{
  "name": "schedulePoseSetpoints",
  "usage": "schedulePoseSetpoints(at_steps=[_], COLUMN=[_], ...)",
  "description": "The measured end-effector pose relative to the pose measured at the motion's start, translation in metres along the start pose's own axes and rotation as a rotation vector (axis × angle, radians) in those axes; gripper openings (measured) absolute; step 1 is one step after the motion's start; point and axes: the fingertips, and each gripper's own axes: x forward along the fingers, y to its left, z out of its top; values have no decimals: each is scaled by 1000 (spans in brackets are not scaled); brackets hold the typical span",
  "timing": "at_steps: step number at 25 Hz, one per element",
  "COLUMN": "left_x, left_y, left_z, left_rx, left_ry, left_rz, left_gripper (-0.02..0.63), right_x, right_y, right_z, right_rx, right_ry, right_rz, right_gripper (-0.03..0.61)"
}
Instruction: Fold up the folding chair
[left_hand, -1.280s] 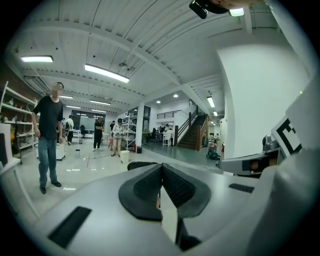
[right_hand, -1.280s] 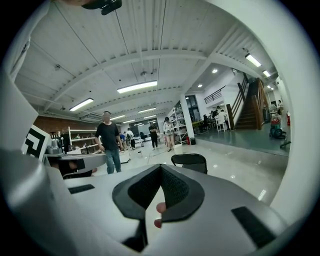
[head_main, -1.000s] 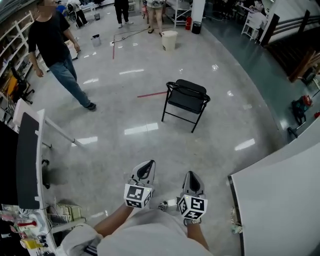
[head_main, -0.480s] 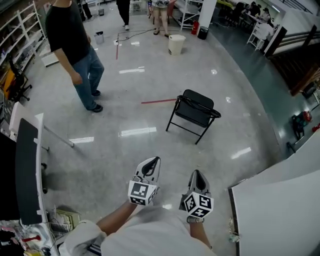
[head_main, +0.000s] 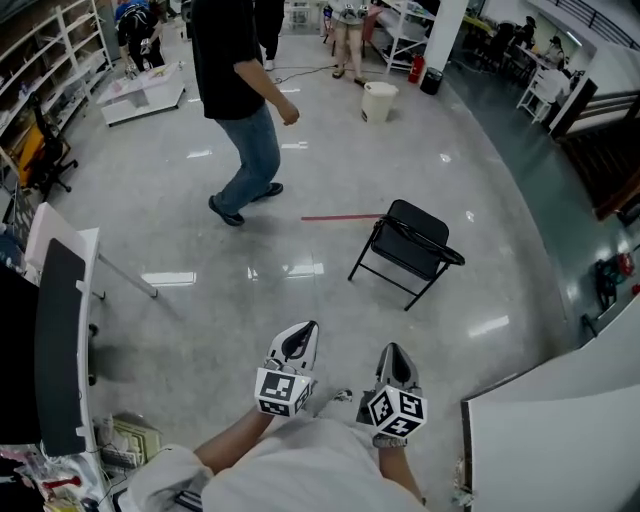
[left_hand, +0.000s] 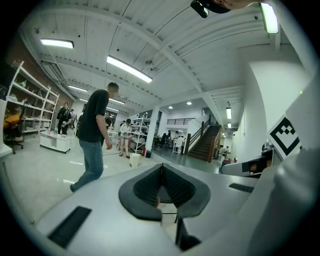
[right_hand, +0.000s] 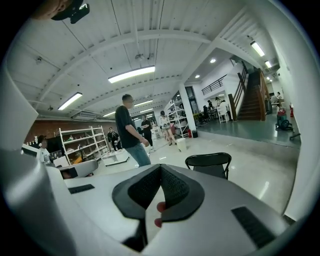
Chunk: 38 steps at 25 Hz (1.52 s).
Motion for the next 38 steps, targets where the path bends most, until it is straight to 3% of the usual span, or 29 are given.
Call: schedulePoseSetpoints(at_steps=[11,18,22,28,38], left_x=[53,122,159,198,247], left_y=[20,29,22,20,51], left_z=[4,18,30,43,62], left_rx=[17,35,50,74,59], left_ry=[32,49,43,17,-1], left_rz=[24,27,15,48,17], left_gripper=[12,11,12,12,12], right_x=[74,133,162,197,237], right_y=[-32,-58,-79,-99,-102], right_z=[15,38,49,78,100], right_rx=[56,80,117,90,100], right_ry=[20,20,28,2,-20], right_rz=[-40,-30,-38,-17,-65], right_gripper=[5,5,5,5,5])
